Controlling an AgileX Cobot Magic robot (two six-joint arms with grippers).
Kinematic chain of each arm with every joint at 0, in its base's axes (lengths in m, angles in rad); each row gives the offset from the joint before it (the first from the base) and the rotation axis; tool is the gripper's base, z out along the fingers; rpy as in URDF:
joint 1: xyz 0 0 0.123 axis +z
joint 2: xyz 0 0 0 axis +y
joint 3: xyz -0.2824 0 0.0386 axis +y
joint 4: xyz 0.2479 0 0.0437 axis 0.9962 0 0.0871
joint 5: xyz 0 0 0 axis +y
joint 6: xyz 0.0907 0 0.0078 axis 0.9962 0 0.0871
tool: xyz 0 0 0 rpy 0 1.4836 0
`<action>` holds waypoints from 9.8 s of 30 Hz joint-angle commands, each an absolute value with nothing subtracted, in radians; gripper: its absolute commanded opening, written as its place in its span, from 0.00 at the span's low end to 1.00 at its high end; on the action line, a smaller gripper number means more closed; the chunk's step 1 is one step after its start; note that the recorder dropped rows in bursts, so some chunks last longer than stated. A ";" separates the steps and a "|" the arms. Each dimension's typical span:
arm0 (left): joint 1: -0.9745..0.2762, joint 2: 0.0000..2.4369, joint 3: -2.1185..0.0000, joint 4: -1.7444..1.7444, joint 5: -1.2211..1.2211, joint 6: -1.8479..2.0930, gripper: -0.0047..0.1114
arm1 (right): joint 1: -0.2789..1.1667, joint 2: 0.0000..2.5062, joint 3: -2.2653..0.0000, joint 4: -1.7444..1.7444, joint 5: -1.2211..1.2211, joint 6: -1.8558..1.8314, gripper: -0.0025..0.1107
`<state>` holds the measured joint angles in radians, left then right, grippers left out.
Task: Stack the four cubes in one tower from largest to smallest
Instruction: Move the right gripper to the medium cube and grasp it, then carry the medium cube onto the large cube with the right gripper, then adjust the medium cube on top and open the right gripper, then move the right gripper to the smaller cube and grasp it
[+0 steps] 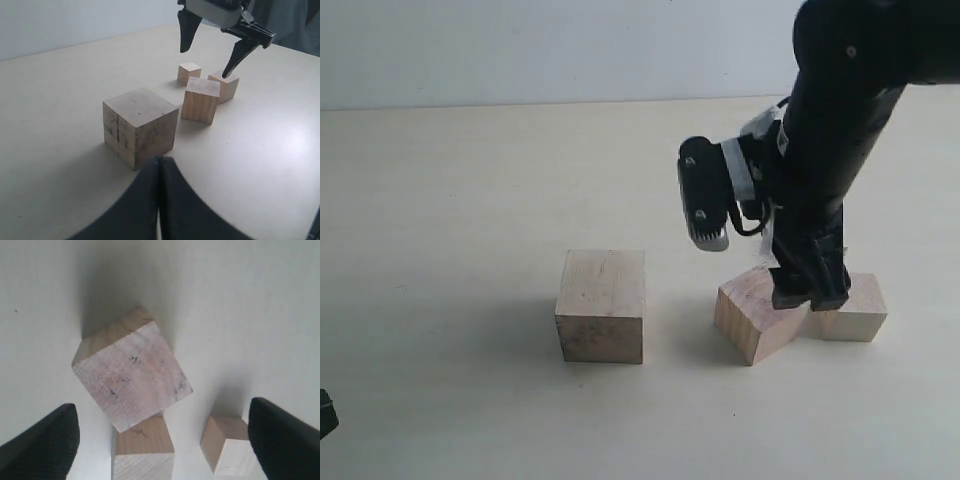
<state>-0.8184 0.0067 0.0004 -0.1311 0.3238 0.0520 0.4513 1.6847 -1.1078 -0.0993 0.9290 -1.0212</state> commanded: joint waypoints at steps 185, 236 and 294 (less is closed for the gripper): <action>-0.817 0.000 0.000 -0.136 0.357 0.053 0.04 | 0.780 1.922 -1.592 -0.165 1.151 -0.547 0.75; -0.817 0.000 0.000 -0.136 0.357 0.053 0.04 | 0.733 1.645 -1.561 -0.284 1.221 -0.161 0.74; -0.817 0.000 0.000 -0.136 0.357 0.052 0.04 | 0.272 1.666 -0.895 -0.178 0.725 0.210 0.06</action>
<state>-0.8184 0.0067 0.0004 -0.1311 0.3656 0.0520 0.2600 1.7525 -0.8981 -0.2039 0.6979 0.3578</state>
